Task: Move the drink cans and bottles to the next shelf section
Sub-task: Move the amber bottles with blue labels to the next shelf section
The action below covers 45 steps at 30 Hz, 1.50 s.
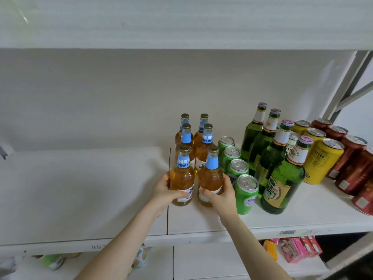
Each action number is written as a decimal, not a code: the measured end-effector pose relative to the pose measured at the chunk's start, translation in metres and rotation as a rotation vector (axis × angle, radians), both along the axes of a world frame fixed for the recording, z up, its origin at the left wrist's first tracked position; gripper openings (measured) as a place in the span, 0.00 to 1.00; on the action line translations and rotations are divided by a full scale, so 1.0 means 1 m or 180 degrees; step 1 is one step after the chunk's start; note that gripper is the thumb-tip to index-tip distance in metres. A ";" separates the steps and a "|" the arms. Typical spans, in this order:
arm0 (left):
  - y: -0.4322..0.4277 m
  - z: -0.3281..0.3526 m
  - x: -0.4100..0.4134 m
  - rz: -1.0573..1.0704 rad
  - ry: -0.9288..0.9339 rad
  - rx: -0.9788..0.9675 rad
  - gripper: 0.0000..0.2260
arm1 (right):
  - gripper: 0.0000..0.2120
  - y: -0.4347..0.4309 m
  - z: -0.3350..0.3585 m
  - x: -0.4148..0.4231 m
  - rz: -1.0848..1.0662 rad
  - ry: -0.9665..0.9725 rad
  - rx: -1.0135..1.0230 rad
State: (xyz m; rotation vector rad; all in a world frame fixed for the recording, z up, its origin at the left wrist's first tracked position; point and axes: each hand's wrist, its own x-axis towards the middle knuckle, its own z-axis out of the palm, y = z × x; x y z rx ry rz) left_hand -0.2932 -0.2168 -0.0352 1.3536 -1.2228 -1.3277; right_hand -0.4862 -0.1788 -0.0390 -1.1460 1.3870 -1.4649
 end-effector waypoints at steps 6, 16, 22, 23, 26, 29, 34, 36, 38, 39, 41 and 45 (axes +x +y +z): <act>0.008 -0.007 0.003 -0.0140 -0.0138 -0.0140 0.35 | 0.39 0.010 -0.005 0.001 0.0016 0.0126 -0.0044; 0.021 -0.032 0.000 0.0445 -0.0478 -0.0618 0.30 | 0.31 0.016 -0.023 0.010 -0.0452 0.0221 -0.0236; 0.010 -0.033 -0.003 0.0392 -0.0436 -0.0613 0.31 | 0.30 0.006 -0.021 0.009 -0.0383 0.0182 -0.0207; 0.008 -0.034 -0.004 0.0392 -0.0428 -0.0605 0.31 | 0.30 0.004 -0.021 0.008 -0.0369 0.0177 -0.0213; 0.002 -0.034 -0.005 0.0391 -0.0422 -0.0591 0.32 | 0.29 -0.002 -0.021 0.007 -0.0322 0.0118 -0.0237; -0.003 -0.031 -0.008 0.0413 -0.0386 -0.0586 0.32 | 0.28 -0.008 -0.022 0.008 -0.0297 0.0063 -0.0236; -0.009 -0.027 -0.011 0.0447 -0.0310 -0.0584 0.31 | 0.29 -0.018 -0.021 0.008 -0.0198 0.0029 -0.0210; -0.010 -0.026 -0.011 0.0449 -0.0326 -0.0603 0.30 | 0.30 -0.022 -0.021 0.007 -0.0176 -0.0015 -0.0214; -0.012 -0.026 -0.011 0.0445 -0.0356 -0.0613 0.30 | 0.30 -0.025 -0.020 0.007 -0.0173 -0.0048 -0.0213; -0.012 -0.026 -0.012 0.0445 -0.0373 -0.0612 0.30 | 0.29 -0.026 -0.020 0.007 -0.0174 -0.0052 -0.0209; -0.013 -0.026 -0.012 0.0449 -0.0409 -0.0604 0.30 | 0.29 -0.027 -0.021 0.007 -0.0183 -0.0048 -0.0203; -0.014 -0.028 -0.013 0.0459 -0.0429 -0.0594 0.29 | 0.30 -0.029 -0.024 0.007 -0.0188 -0.0058 -0.0211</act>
